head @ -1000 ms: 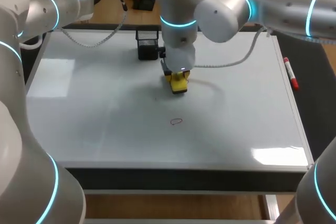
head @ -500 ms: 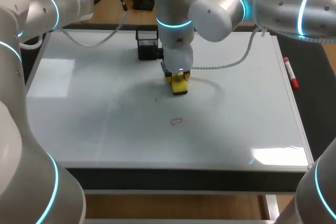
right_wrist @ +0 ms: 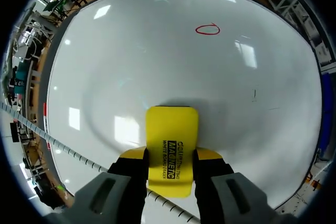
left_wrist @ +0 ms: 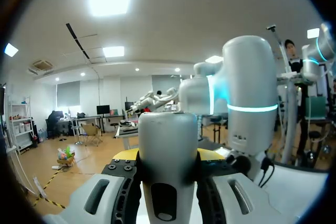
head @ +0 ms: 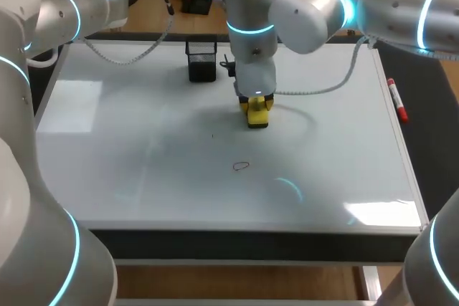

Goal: Pick up the inspection probe, press it on each red-marked spot on the whiteboard one by one, put down the probe, pick up the eraser, and wipe off all the red marks.

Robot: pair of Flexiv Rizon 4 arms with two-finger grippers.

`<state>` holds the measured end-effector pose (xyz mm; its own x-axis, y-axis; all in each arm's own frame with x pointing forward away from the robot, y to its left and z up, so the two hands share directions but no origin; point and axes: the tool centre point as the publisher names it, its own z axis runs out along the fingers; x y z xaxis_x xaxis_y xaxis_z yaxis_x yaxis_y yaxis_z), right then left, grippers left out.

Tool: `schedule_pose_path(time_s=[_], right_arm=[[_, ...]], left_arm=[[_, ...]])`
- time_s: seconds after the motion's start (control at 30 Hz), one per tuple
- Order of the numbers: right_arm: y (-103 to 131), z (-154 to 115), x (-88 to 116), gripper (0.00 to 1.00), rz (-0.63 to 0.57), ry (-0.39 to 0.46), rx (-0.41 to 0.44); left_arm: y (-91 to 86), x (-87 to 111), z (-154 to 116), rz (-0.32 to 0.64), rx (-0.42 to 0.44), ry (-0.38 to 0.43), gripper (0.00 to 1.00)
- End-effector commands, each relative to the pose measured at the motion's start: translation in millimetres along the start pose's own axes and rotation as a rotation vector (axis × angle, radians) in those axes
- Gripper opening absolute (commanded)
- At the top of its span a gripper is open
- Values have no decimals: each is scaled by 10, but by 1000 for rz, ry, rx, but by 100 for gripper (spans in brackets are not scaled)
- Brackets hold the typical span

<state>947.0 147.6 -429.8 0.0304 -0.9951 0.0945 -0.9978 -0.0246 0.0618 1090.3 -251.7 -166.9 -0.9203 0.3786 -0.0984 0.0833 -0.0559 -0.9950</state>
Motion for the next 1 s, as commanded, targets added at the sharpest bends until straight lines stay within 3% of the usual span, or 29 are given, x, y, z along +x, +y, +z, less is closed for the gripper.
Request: schedule_pose_path(time_s=[0.03, 0.3, 0.7, 0.83, 1.0], right_arm=[[44, 71, 217, 0, 14, -11, 6], [79, 75, 490, 0, 68, -4, 5], [70, -44, 650, 0, 113, -30, 26], [72, -179, 822, 0, 150, -107, 26], [69, -281, 1100, 0, 212, -108, 47]], left_arm=[[23, -69, -25, -1, 7, 102, 0], [23, -69, -25, -1, 7, 102, 0], [23, -69, -25, -1, 7, 102, 0], [23, -69, -25, -1, 7, 102, 0], [23, -69, -25, -1, 7, 102, 0]])
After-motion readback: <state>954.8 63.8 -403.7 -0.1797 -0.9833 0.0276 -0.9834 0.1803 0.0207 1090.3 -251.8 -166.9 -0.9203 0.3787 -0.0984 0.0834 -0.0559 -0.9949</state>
